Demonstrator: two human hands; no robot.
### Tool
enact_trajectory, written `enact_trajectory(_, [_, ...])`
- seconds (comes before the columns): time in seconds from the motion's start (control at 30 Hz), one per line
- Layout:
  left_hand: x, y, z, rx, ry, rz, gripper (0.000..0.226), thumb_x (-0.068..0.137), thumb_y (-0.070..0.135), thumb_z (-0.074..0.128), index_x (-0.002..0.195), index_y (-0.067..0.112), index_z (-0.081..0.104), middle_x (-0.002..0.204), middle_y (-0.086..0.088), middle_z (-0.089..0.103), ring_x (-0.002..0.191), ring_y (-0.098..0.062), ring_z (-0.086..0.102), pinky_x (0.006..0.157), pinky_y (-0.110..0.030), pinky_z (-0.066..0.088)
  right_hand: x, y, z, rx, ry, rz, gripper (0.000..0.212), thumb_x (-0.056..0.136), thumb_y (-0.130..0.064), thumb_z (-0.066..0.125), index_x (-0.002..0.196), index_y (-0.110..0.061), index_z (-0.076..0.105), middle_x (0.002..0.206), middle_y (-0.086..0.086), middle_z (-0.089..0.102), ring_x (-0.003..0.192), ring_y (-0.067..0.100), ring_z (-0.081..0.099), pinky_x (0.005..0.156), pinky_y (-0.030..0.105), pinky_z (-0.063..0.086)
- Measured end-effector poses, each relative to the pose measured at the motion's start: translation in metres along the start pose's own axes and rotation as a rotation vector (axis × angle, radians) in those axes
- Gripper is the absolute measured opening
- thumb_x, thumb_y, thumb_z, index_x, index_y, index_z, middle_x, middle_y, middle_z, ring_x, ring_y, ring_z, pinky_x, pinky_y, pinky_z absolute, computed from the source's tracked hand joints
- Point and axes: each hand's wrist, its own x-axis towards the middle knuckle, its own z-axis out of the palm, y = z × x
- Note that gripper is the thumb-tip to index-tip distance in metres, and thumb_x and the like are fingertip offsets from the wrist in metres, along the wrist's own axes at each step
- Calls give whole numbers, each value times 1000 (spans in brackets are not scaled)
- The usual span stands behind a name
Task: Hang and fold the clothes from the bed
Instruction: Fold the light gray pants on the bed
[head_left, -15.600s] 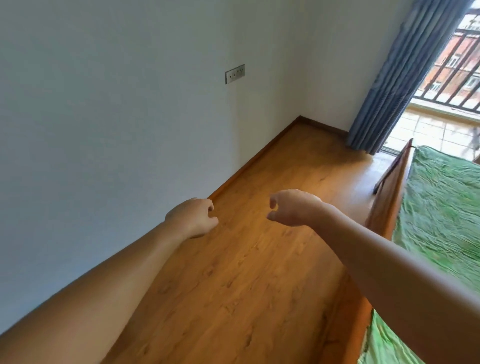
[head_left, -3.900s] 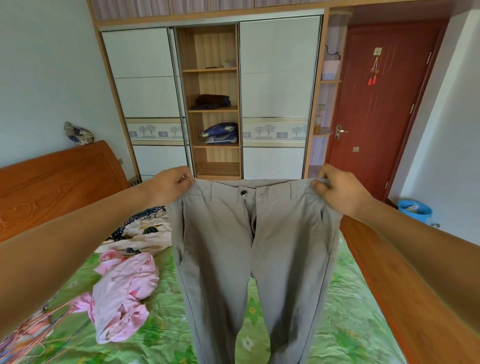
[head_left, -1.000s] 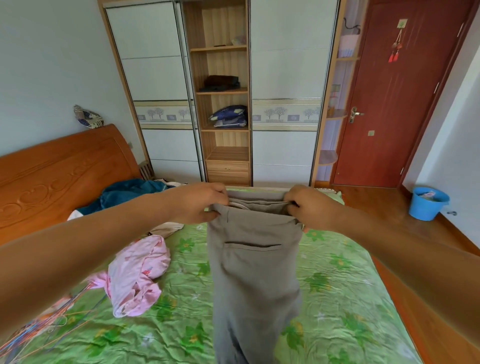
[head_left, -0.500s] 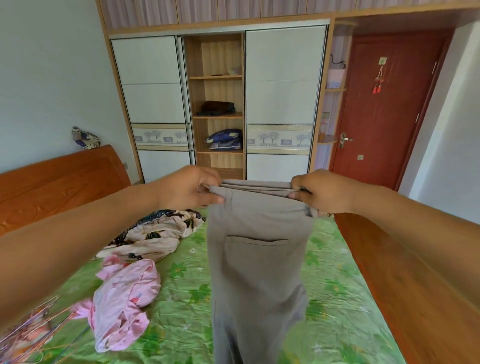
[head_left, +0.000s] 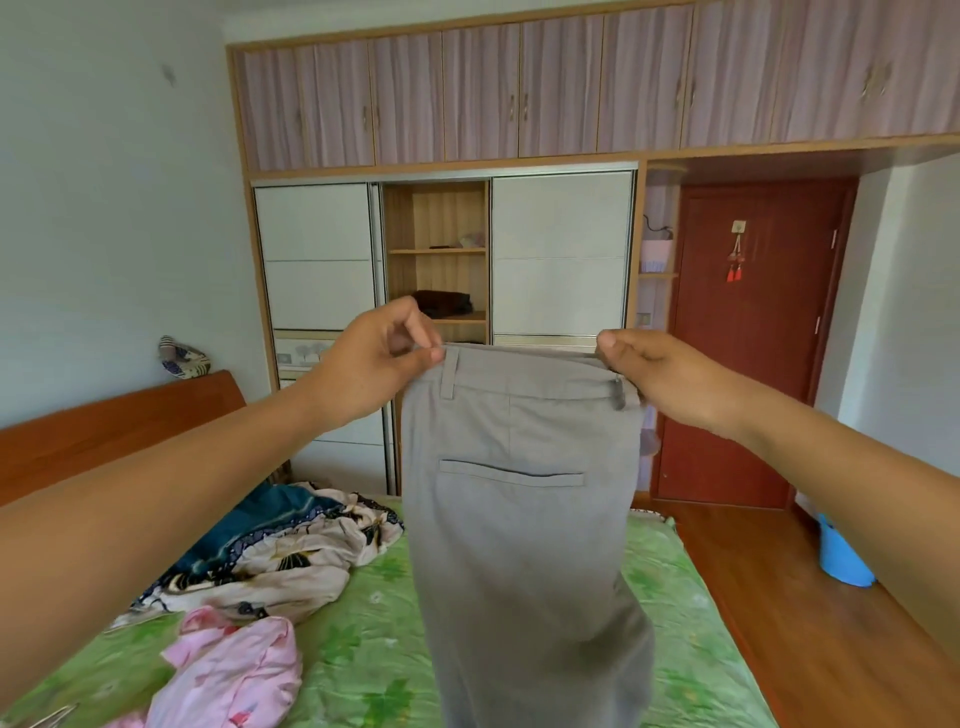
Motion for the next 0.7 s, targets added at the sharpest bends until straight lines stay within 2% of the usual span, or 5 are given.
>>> enact_trajectory(0.1, [-2, 1, 9, -15, 87, 13, 20, 90, -4, 67, 80, 6, 53, 89, -4, 66, 83, -6, 65, 80, -17, 51, -11, 5, 2, 48, -18, -11, 69, 82, -85, 43, 87, -20, 65, 75, -13, 59, 71, 3, 50, 70, 22, 40])
enact_trajectory(0.37, [-8, 1, 1, 124, 74, 86, 12, 95, 6, 64, 92, 14, 56, 94, -5, 63, 89, -20, 63, 83, -27, 51, -15, 8, 30, 217, 97, 12, 22, 84, -8, 80, 89, -13, 59, 79, -1, 57, 75, 19, 55, 64, 28, 43])
enact_trajectory(0.47, [-7, 3, -12, 382, 112, 206, 11, 98, 8, 58, 106, 16, 55, 103, 3, 51, 91, -15, 55, 80, -30, 50, -6, -5, 36, 509, 223, -7, 58, 83, 2, 76, 121, -32, 51, 85, 18, 57, 75, 28, 61, 69, 36, 56])
enact_trajectory(0.6, [-1, 29, -27, 498, 130, 118, 48, 100, 37, 57, 144, 25, 42, 126, 0, 54, 108, -12, 56, 95, -37, 51, 10, -20, 47, 536, 250, -2, 78, 81, -9, 79, 132, -54, 42, 112, 39, 58, 101, 49, 64, 92, 59, 55])
enact_trajectory(0.7, [13, 51, -16, 794, -187, 105, 100, 79, 70, 66, 158, 32, 16, 142, 0, 54, 128, -19, 49, 107, -37, 38, 11, -32, 58, 514, 221, -32, 82, 85, -5, 77, 137, -55, 37, 104, 40, 58, 97, 51, 64, 90, 61, 55])
